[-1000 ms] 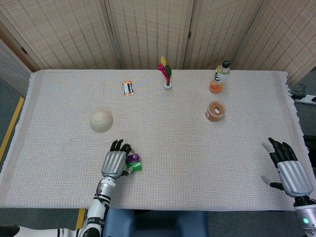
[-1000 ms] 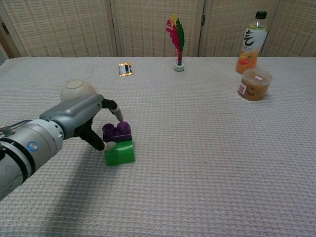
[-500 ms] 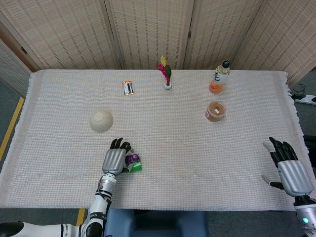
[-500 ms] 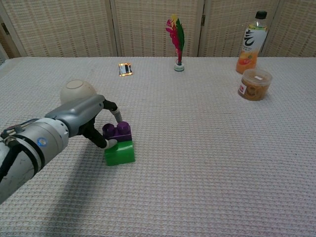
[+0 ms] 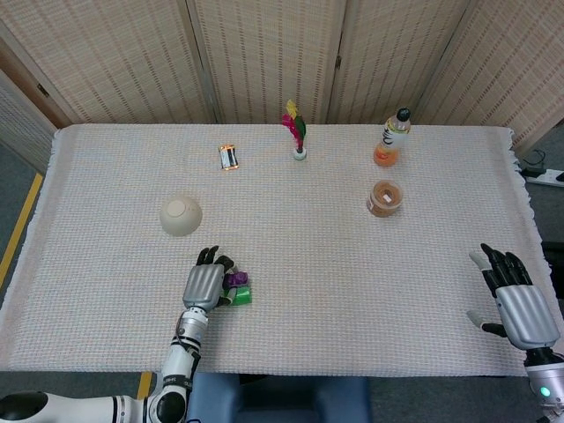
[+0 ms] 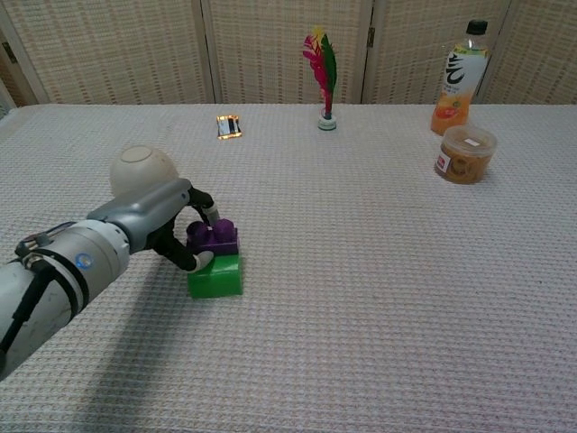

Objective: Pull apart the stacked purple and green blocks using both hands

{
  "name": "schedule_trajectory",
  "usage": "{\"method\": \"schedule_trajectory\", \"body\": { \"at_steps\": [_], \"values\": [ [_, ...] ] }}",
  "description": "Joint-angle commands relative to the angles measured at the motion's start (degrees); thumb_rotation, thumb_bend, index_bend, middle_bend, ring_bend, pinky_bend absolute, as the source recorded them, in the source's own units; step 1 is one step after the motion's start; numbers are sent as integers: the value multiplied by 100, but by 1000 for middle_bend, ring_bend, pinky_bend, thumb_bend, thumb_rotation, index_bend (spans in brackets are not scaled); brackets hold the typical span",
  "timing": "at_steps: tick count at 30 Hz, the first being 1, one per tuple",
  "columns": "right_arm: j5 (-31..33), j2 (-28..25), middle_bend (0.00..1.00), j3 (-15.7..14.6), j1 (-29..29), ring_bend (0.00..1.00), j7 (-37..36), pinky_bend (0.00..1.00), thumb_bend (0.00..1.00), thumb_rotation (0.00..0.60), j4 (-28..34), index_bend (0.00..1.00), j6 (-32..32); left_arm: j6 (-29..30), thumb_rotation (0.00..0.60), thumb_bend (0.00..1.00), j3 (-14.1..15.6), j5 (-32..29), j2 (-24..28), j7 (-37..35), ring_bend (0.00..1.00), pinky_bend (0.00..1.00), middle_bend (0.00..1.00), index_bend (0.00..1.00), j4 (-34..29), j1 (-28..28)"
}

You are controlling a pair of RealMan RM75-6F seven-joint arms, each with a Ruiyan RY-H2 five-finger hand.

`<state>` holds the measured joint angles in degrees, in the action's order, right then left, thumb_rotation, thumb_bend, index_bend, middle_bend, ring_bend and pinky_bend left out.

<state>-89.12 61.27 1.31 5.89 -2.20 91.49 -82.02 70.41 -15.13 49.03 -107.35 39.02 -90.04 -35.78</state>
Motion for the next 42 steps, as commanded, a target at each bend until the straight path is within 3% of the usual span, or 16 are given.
{"method": "schedule_trajectory", "body": {
  "at_steps": [1,6,12,17,21,31,42],
  "values": [
    [-2,2,0,-2,7,0,-7,0,239,600,-1,0,11,54,600,522,40,184,-8,-195,152,0,515,616,78,27],
    [-34,4,0,-20,44,0,-89,0,239,600,-18,0,73,108,600,570,113,477,30,-498,212,0,630,705,93,85],
    [-249,101,0,-104,327,0,-906,0,240,600,-233,0,481,273,600,590,214,913,433,-1019,227,0,667,734,-469,320],
    [-565,640,0,-244,756,0,-2134,0,239,600,-832,0,1006,162,600,600,-53,539,838,-1154,227,0,670,736,-1395,371],
    [-1033,909,0,-528,1331,0,-3993,0,239,600,-1116,0,1580,273,600,613,-164,446,1067,-1084,226,0,672,737,-1934,377],
    [-1685,1518,0,-795,2425,0,-7144,0,239,600,-1591,0,1725,437,600,627,-284,331,1195,-944,226,0,682,742,-2363,234],
    [-1360,1898,0,-578,3294,0,-8667,0,239,600,-1704,0,2020,511,600,632,-305,315,1107,-935,227,0,685,746,-2220,60]
  ]
}}
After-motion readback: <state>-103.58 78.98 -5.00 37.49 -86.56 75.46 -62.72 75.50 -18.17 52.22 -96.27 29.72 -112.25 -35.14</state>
